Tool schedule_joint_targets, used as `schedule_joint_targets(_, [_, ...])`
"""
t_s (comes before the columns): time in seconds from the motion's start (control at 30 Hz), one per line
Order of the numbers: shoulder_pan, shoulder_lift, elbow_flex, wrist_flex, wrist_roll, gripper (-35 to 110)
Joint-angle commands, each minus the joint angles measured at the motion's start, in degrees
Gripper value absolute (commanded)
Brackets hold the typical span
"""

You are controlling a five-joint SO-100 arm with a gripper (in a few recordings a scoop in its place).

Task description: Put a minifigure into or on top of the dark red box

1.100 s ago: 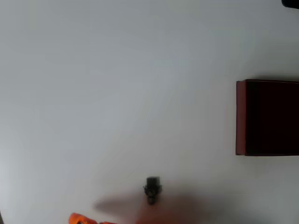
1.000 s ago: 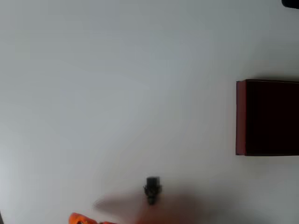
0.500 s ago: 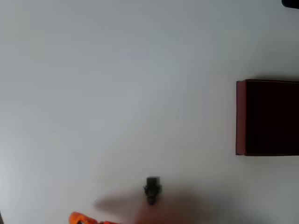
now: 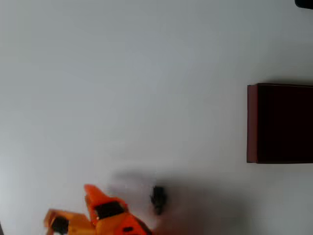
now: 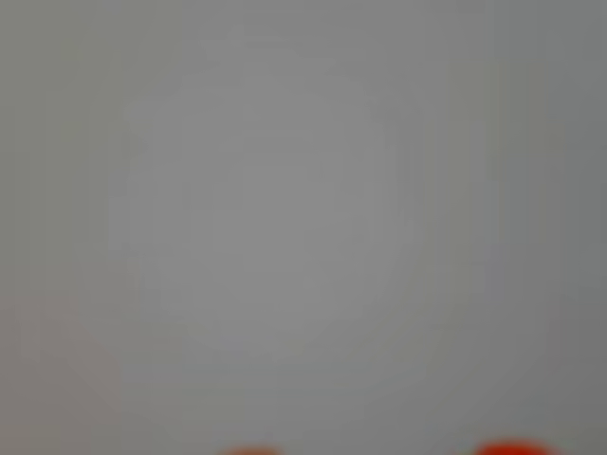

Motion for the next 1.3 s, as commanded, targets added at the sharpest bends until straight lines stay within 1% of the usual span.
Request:
schedule_joint_targets(0.0, [10.2, -3.3, -3.5, 6.1, 16.9, 17])
schedule_joint_targets(0.07, [15.5, -5.1, -6.1, 8.6, 18.1, 18])
schedule_joint_targets(0.1, [18.7, -6.4, -7.6, 11.8, 20.3, 19])
schedule_joint_targets(0.13, [22.0, -7.5, -9.1, 14.2, 20.8, 23])
schedule_joint_targets(0.2, [27.9, -9.4, -11.5, 18.0, 21.9, 23])
schedule_joint_targets(0.23, [30.7, -11.1, -12.5, 18.7, 21.9, 23])
schedule_joint_targets(0.3, [33.2, -19.2, -14.2, 18.8, 26.5, 23])
schedule_joint_targets(0.4, [31.9, -37.3, -19.2, 16.2, 35.7, 24])
schedule_joint_targets(0.5, [24.3, -53.2, -27.7, 18.6, 48.9, 23])
schedule_joint_targets(0.6, [17.9, -63.5, -31.7, 14.5, 55.4, 23])
schedule_joint_targets(0.67, [15.4, -69.1, -34.9, 14.4, 58.0, 23])
schedule_joint_targets(0.77, [14.6, -73.4, -36.0, 13.6, 59.2, 22])
schedule_joint_targets(0.9, [17.3, -71.4, -31.8, 10.3, 58.9, 22])
schedule_joint_targets(1.1, [25.9, -66.2, -29.6, 12.0, 55.5, 22])
schedule_joint_targets(1.27, [29.4, -64.5, -27.9, 14.2, 55.7, 23])
